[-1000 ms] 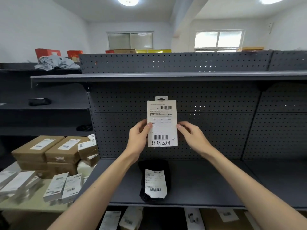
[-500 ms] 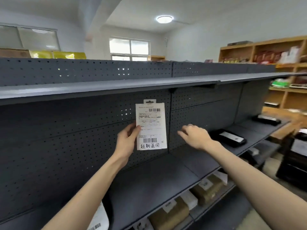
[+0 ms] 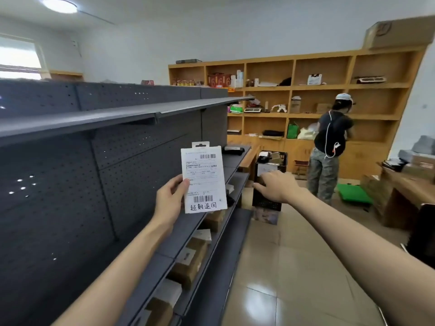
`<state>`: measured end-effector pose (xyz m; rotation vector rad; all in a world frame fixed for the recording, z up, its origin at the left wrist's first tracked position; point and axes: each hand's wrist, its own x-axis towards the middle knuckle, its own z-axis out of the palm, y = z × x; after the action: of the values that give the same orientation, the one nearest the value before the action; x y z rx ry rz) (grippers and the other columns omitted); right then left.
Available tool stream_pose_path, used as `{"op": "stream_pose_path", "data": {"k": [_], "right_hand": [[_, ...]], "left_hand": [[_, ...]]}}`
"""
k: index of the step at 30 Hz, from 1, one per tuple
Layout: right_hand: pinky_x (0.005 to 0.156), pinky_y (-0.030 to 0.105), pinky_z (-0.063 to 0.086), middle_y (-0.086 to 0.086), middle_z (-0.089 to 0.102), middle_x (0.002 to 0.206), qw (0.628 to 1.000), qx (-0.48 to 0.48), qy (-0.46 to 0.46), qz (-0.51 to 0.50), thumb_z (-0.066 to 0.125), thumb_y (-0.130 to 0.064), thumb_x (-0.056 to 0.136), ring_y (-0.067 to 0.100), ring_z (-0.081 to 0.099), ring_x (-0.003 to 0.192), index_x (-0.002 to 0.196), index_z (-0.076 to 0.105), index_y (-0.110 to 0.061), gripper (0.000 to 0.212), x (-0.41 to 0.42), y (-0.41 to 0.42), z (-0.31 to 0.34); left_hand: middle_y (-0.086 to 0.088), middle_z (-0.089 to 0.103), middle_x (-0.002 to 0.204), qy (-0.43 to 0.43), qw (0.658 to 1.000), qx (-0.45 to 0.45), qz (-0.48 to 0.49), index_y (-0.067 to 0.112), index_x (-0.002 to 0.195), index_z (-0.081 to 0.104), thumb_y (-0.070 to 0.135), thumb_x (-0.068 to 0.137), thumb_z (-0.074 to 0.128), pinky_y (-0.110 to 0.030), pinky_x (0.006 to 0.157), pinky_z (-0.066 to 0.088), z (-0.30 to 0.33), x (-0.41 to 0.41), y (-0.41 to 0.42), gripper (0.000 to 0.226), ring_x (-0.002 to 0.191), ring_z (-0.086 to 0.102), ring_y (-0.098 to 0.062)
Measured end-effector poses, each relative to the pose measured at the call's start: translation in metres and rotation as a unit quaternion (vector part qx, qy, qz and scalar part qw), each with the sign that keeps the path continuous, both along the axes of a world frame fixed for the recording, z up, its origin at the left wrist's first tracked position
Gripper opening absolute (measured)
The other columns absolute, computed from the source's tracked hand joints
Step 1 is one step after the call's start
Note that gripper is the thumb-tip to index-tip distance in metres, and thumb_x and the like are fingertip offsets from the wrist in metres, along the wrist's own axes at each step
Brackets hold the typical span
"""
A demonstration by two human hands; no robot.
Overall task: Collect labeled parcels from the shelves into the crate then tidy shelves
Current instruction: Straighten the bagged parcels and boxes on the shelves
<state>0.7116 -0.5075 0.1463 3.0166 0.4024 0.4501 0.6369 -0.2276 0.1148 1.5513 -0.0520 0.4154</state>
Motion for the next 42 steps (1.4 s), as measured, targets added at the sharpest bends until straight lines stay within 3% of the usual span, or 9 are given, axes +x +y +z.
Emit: {"op": "stream_pose_path", "data": {"k": [5,10,13,18,25,28,34,39,42], "right_hand": [[0.069,0.038,0.046,0.005,0.067,0.098,0.997,0.021,0.018,-0.072,0.037,-0.057,0.098,0.028,0.061,0.089,0.089,0.058,-0.015,0.048,0.039,-0.063,-0.004],[0.083,0.042,0.051,0.004,0.067,0.098,0.992,0.050,0.015,-0.117,0.037,-0.059,0.096,0.026,0.062,0.090,0.090,0.058,-0.019,0.046,0.093,-0.112,0.001],[0.077,0.039,0.050,0.002,0.065,0.091,0.990,0.068,0.010,-0.126,0.037,-0.061,0.096,0.022,0.061,0.084,0.090,0.059,-0.018,0.048,0.128,-0.137,0.007],[0.068,0.035,0.048,0.000,0.062,0.081,0.988,0.080,0.014,-0.132,0.036,-0.061,0.097,0.019,0.060,0.076,0.078,0.055,-0.020,0.049,0.178,-0.166,0.005],[0.076,0.039,0.051,-0.001,0.065,0.090,0.986,0.086,0.038,-0.141,0.034,-0.057,0.098,0.021,0.061,0.083,0.089,0.058,-0.021,0.044,0.249,-0.191,-0.008],[0.071,0.037,0.048,0.000,0.065,0.093,0.985,0.086,0.043,-0.140,0.036,-0.055,0.098,0.020,0.060,0.083,0.092,0.060,-0.020,0.043,0.285,-0.196,-0.014],[0.069,0.035,0.049,-0.001,0.064,0.085,0.984,0.091,0.045,-0.148,0.035,-0.056,0.099,0.018,0.061,0.079,0.087,0.060,-0.018,0.047,0.380,-0.203,0.001],[0.078,0.040,0.054,-0.001,0.064,0.090,0.985,0.079,0.024,-0.150,0.036,-0.052,0.100,0.018,0.062,0.082,0.095,0.059,-0.019,0.040,0.463,-0.207,0.028],[0.080,0.041,0.053,0.000,0.064,0.097,0.985,0.077,0.022,-0.155,0.035,-0.052,0.101,0.021,0.061,0.088,0.101,0.058,-0.019,0.040,0.507,-0.217,0.025]], "left_hand": [[-0.001,0.075,0.114,-0.013,0.998,0.020,-0.061,0.014,0.128,0.064,0.019,0.103,0.055,-0.036,0.082,0.061,0.002,0.065,-0.064,0.027,0.101,0.073,-0.017],[0.001,0.074,0.113,-0.027,0.995,0.013,-0.097,0.015,0.126,0.064,0.017,0.103,0.054,-0.023,0.071,0.059,0.011,0.134,-0.119,0.025,0.097,0.073,-0.010],[-0.002,0.074,0.116,-0.023,0.993,0.012,-0.113,0.015,0.132,0.061,0.022,0.103,0.054,-0.031,0.075,0.061,0.014,0.175,-0.142,0.030,0.101,0.073,-0.017],[0.000,0.075,0.114,-0.017,0.993,0.004,-0.118,0.014,0.134,0.060,0.023,0.103,0.055,-0.032,0.074,0.061,0.010,0.238,-0.174,0.032,0.098,0.074,-0.017],[-0.002,0.075,0.113,-0.015,0.991,0.001,-0.135,0.011,0.133,0.061,0.020,0.103,0.055,-0.026,0.070,0.061,0.005,0.316,-0.208,0.032,0.096,0.074,-0.014],[-0.001,0.075,0.113,-0.019,0.989,-0.002,-0.144,0.015,0.131,0.063,0.021,0.103,0.055,-0.022,0.068,0.058,0.000,0.353,-0.218,0.030,0.097,0.074,-0.014],[0.002,0.076,0.111,-0.032,0.986,-0.007,-0.163,0.021,0.127,0.066,0.020,0.103,0.054,-0.043,0.085,0.060,0.008,0.454,-0.226,0.026,0.101,0.073,-0.018],[0.007,0.075,0.109,-0.067,0.982,-0.012,-0.174,0.019,0.132,0.062,0.018,0.104,0.052,-0.027,0.072,0.060,0.028,0.550,-0.242,0.030,0.096,0.074,-0.012],[0.004,0.075,0.113,-0.063,0.980,-0.012,-0.190,0.016,0.136,0.061,0.019,0.103,0.054,-0.036,0.082,0.062,0.025,0.606,-0.258,0.033,0.102,0.073,-0.016]]}}
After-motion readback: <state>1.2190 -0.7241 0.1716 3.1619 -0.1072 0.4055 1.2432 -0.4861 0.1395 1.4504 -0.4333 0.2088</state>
